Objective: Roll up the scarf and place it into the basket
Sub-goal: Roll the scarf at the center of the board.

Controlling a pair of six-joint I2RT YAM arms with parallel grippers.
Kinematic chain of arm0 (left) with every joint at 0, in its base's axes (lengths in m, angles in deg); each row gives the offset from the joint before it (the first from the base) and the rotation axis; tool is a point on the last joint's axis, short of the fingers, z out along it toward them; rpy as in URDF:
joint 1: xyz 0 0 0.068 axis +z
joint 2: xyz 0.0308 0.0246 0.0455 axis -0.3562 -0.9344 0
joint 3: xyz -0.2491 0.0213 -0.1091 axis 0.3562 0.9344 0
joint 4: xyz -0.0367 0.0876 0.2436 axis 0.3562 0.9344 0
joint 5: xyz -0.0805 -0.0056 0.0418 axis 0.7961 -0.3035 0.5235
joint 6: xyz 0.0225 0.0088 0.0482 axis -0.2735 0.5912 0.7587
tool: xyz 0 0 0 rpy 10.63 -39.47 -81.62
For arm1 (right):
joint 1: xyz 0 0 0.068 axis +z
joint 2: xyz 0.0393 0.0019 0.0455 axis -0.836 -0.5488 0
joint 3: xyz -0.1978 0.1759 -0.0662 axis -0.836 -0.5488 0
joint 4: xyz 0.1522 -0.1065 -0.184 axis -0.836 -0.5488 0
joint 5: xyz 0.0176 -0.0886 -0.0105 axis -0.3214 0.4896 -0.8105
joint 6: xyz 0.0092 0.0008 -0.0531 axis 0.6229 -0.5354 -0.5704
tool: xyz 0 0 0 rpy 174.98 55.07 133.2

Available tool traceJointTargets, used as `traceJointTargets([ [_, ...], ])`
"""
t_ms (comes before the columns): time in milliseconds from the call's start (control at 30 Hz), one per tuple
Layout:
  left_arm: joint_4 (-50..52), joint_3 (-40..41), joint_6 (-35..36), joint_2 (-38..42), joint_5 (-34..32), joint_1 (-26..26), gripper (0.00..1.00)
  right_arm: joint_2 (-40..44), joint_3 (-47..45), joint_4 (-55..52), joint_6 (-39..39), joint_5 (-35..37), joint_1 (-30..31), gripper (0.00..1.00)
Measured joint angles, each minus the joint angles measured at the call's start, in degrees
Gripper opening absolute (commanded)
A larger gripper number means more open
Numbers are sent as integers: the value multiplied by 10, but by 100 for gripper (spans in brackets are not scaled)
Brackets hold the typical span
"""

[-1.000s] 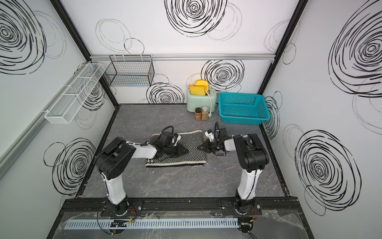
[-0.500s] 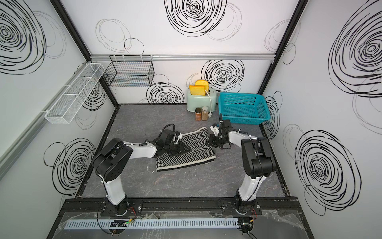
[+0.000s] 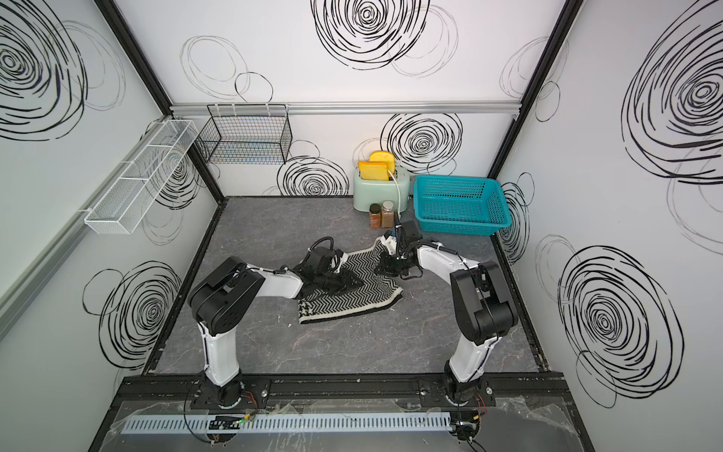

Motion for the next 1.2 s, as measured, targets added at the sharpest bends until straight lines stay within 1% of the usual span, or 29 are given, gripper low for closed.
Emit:
traceJointTargets([
  [133, -25, 10, -19, -3, -1, -1, 32, -4, -2, 17, 24, -12, 14, 0],
  [233, -36, 13, -28, -5, -2, -2, 32, -4, -5, 26, 38, -16, 27, 17],
  [267, -39, 14, -31, -5, -2, -2, 32, -4, -5, 28, 43, -18, 31, 21],
  [467, -51, 16, -42, -9, -2, -5, 32, -4, -7, 38, 54, -23, 38, 34],
  [600, -55, 19, -43, -9, -2, -5, 32, -4, -18, 55, 62, -30, 38, 37],
  [900, -60, 46, -40, 13, 1, 10, 33, -5, -93, 145, 96, -70, 38, 40],
  [1067, -16, 46, -17, 38, 3, 31, 33, -12, -137, 210, 111, -88, 37, 41],
  [1200, 72, 30, 25, 86, 0, 52, 32, -13, -165, 265, 125, -106, 30, 43],
])
